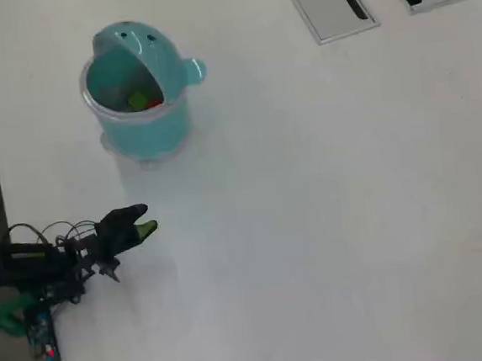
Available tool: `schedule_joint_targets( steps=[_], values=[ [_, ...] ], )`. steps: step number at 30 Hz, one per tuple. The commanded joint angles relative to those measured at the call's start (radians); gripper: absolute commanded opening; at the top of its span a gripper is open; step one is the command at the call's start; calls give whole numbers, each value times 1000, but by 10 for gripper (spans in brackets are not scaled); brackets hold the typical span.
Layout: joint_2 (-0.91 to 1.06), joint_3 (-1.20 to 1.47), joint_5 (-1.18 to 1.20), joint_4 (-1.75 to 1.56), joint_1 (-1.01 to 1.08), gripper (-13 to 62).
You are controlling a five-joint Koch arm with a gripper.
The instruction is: Grasp RGB lego blocks and put them in the bin one by one.
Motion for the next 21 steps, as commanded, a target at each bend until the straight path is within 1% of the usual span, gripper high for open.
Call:
schedule_joint_targets(
  steps=[1,4,7,21],
  values=[
    [71,72,-3,-40,6,317],
    [71,72,-5,28,20,317],
    [71,72,-2,84,20,332],
    [64,72,40,299,58,331]
  ],
)
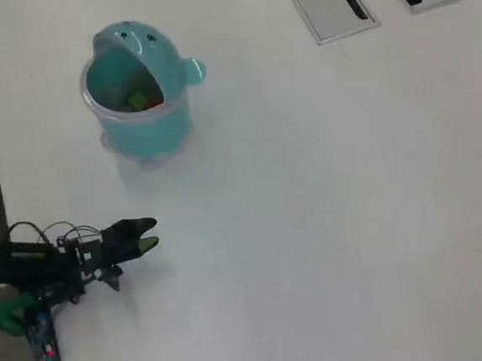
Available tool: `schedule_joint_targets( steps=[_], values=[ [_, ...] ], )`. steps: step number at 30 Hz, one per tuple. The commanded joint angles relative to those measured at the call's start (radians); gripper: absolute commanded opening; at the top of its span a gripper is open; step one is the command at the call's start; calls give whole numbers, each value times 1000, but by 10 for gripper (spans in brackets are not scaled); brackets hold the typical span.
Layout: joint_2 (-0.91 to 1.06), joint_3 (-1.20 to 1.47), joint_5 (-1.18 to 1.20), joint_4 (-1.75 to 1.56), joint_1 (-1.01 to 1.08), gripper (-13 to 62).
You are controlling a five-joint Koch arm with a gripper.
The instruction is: Grasp RGB lego blocks and put them in the bin one by one.
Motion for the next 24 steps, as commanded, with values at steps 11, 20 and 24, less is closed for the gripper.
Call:
schedule_joint_targets(
  steps=[11,20,24],
  values=[
    [58,74,15,199,-9,337],
    [49,74,40,259,-3,335],
    [51,74,40,273,-9,335]
  ],
)
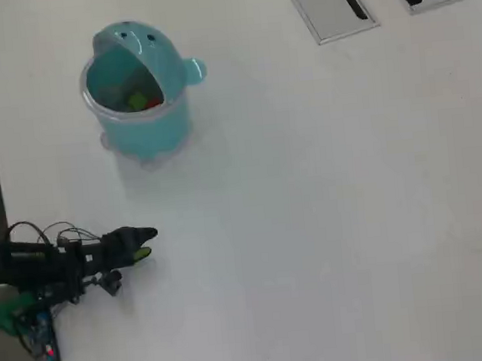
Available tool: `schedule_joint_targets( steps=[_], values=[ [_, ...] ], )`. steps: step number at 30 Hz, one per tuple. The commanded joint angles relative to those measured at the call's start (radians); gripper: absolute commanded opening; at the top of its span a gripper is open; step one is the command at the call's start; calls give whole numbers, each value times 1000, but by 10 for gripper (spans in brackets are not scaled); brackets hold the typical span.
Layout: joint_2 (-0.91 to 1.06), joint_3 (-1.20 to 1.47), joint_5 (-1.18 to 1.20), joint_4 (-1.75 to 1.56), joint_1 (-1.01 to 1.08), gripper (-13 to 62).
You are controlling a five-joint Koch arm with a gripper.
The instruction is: Grasp RGB lego blocks and put them in the bin one by one.
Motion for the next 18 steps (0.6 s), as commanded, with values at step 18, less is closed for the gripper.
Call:
schedule_joint_targets(
  steps=[18],
  values=[
    [54,72,0,9,-3,345]
  ],
)
